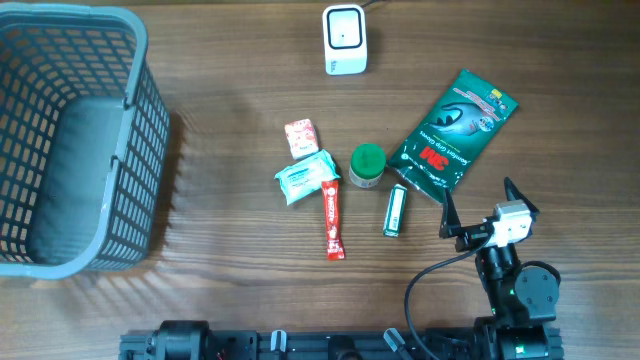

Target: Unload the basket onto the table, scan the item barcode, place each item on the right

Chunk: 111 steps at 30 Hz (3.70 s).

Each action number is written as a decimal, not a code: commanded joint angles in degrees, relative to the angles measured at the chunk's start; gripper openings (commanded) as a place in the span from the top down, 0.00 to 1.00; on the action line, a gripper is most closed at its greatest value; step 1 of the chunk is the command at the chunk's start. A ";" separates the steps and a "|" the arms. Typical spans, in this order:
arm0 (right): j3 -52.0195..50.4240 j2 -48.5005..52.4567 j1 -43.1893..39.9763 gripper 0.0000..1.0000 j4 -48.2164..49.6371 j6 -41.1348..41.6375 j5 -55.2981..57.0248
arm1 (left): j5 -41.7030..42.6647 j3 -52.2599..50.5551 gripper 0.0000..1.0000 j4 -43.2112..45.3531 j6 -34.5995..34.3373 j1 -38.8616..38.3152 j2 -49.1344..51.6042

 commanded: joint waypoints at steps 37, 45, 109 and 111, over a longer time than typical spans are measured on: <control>26.05 24.48 -0.13 0.00 -19.02 16.85 -16.48 | 8.85 -51.93 0.00 0.92 -10.49 8.26 -0.74; 37.99 47.71 -0.07 0.00 -29.88 22.38 -34.29 | 10.60 -58.69 0.00 -2.43 -17.07 8.26 -0.74; 94.44 119.56 20.96 0.01 -64.19 29.64 1.14 | 29.64 -66.14 0.00 -15.80 -10.36 8.26 -0.74; 94.40 120.89 21.27 0.00 -64.52 29.62 0.76 | 29.62 -66.14 0.00 -15.80 -10.36 8.26 -0.74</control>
